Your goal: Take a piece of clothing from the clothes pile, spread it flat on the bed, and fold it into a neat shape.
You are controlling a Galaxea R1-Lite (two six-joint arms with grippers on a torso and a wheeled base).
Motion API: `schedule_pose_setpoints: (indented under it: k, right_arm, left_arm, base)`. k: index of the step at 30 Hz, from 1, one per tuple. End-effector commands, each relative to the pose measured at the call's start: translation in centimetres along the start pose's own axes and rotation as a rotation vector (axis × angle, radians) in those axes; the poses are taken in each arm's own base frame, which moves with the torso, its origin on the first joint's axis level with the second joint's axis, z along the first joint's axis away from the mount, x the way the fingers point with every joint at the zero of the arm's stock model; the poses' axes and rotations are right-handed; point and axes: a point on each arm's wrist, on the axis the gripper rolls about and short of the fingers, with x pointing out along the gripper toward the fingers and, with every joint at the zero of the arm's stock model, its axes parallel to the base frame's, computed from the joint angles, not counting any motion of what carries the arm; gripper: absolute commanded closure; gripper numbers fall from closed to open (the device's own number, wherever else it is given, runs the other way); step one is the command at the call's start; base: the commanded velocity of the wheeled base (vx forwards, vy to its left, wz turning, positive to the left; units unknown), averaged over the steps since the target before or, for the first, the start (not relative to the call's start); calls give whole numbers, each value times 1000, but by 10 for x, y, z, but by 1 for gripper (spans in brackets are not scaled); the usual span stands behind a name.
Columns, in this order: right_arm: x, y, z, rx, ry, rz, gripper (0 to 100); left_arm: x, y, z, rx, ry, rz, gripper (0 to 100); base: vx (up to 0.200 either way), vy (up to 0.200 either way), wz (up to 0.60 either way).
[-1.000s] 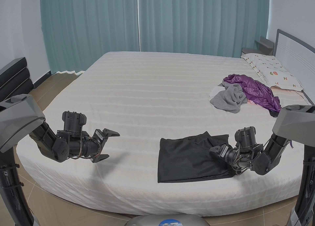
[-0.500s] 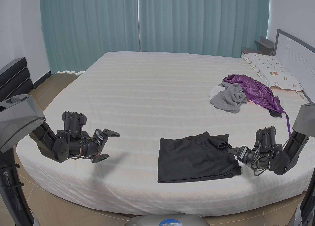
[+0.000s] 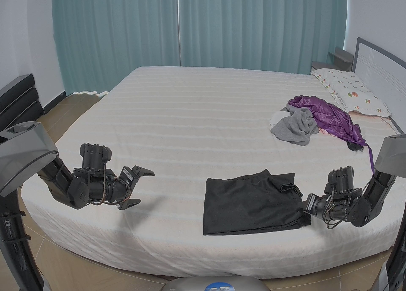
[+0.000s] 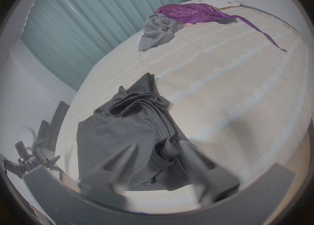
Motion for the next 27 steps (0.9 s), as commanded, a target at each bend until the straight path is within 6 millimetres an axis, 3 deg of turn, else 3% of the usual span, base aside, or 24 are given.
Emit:
schedule_pose_setpoints:
  k: [1, 8, 14, 15, 21, 27]
  right_arm:
    - [3, -8, -3, -4, 17, -27, 100]
    - [-17, -8, -4, -3, 1, -22, 100]
    - [-16, -10, -5, 1, 7, -28, 100]
    - [-16, -10, -5, 1, 7, -28, 0]
    - [-18, -9, -4, -1, 0, -26, 0]
    - [-23, 1, 11, 12, -64, 20, 0]
  left_arm:
    - [1, 1, 0, -1, 1, 1, 0]
    - [1, 1, 0, 0, 1, 1, 0]
    - [1, 1, 0, 0, 2, 2, 0]
    - [1, 1, 0, 0, 2, 2, 0]
    - [1, 1, 0, 0, 0, 3, 0]
    - [1, 1, 0, -1, 1, 4, 0]
  base:
    - [0, 0, 0]
    - [0, 0, 0]
    - [0, 0, 0]
    - [0, 0, 0]
    - [0, 0, 0]
    - [0, 0, 0]
